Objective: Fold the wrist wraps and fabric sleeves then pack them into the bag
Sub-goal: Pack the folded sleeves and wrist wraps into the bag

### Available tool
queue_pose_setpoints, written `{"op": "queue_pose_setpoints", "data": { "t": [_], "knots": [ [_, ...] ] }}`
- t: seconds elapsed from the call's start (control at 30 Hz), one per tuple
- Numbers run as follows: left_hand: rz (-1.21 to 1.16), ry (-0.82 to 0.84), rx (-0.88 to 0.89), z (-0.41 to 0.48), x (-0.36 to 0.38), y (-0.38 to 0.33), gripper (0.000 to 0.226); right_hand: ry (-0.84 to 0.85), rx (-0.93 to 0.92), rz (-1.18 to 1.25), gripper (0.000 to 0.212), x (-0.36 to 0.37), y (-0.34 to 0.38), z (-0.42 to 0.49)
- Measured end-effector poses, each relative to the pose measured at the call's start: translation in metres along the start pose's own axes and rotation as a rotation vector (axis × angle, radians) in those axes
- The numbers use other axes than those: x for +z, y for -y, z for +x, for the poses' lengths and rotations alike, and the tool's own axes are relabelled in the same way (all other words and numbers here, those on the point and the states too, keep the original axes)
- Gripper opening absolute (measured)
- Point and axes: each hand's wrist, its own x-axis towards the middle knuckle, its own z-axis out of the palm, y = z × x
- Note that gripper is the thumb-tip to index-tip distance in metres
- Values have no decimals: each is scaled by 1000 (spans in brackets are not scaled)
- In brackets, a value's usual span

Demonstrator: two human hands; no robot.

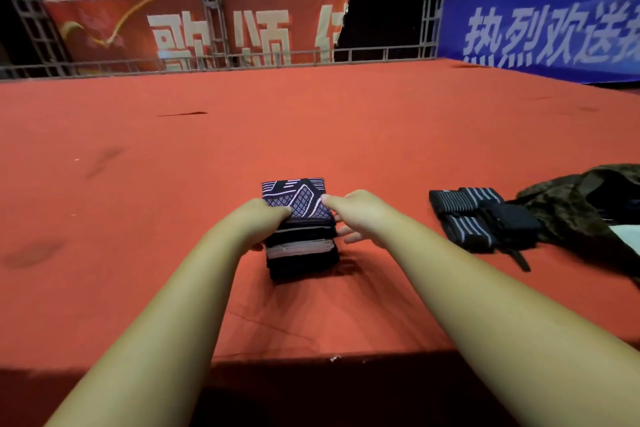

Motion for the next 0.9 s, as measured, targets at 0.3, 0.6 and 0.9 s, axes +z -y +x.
{"op": "queue_pose_setpoints", "data": {
  "t": [0.3,0.6,0.9],
  "knots": [
    [-411,-77,-44,13,5,22,27,-34,82,239,17,12,4,10],
    [-695,63,-87,11,3,21,17,11,97,305,10,13,-4,14],
    [-912,148,40,2,1,-2,19,55,7,497,16,0,-4,9]
  ]
}}
